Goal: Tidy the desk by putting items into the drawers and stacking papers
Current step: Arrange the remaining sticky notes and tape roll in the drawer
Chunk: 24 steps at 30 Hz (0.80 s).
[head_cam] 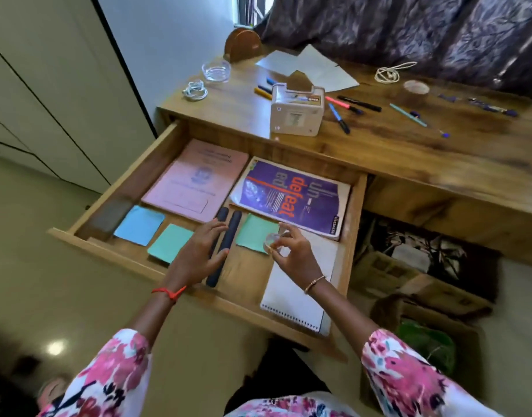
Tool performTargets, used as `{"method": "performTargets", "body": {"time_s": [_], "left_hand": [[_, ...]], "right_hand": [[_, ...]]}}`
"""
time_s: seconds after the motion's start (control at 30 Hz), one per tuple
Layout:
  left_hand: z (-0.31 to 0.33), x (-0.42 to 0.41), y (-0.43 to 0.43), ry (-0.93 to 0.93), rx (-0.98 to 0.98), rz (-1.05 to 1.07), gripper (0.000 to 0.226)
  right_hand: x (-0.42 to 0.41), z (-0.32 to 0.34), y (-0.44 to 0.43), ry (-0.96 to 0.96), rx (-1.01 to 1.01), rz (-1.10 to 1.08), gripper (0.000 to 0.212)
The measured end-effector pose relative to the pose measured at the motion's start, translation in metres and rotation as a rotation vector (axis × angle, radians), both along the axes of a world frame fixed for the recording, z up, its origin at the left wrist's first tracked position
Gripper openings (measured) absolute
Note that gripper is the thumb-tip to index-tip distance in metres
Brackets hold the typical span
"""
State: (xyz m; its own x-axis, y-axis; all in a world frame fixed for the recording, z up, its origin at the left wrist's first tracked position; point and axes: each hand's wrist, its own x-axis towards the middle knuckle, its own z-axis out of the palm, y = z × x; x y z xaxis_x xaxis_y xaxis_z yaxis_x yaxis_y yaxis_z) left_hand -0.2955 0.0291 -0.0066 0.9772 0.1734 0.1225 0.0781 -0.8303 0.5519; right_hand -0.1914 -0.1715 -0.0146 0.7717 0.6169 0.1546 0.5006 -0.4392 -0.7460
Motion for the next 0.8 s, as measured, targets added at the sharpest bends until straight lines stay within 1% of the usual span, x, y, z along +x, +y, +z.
{"method": "performTargets", "body": {"time_s": [0.2,0.3,0.37,0.5,0.6,0.7,0.8], "left_hand": [[-0.02,-0.019,0.013,0.03,0.083,-0.071,0.052],[-0.029,-0.023,0.024,0.075,0.114,-0.127,0.062],[-0.032,-0.023,0.029,0.099,0.126,-0.179,0.067],[-0.035,-0.018,0.042,0.166,0.184,-0.326,0.07],[-0.035,-0.014,0.056,0.202,0.243,-0.406,0.073],[-0.035,-0.012,0.069,0.207,0.234,-0.429,0.076],[-0.036,-0.013,0.076,0.243,0.215,-0.47,0.08]], "right_hand": [[-0.024,-0.025,0.021,0.065,-0.147,0.12,0.005],[-0.025,-0.041,0.032,0.072,-0.19,0.143,0.004],[-0.026,-0.047,0.037,0.071,-0.211,0.157,0.006],[-0.028,-0.059,0.046,0.083,-0.231,0.175,0.009],[-0.033,-0.066,0.045,0.06,-0.256,0.217,0.018],[-0.038,-0.068,0.044,0.081,-0.302,0.242,0.018],[-0.041,-0.062,0.045,0.125,-0.315,0.2,0.02]]}}
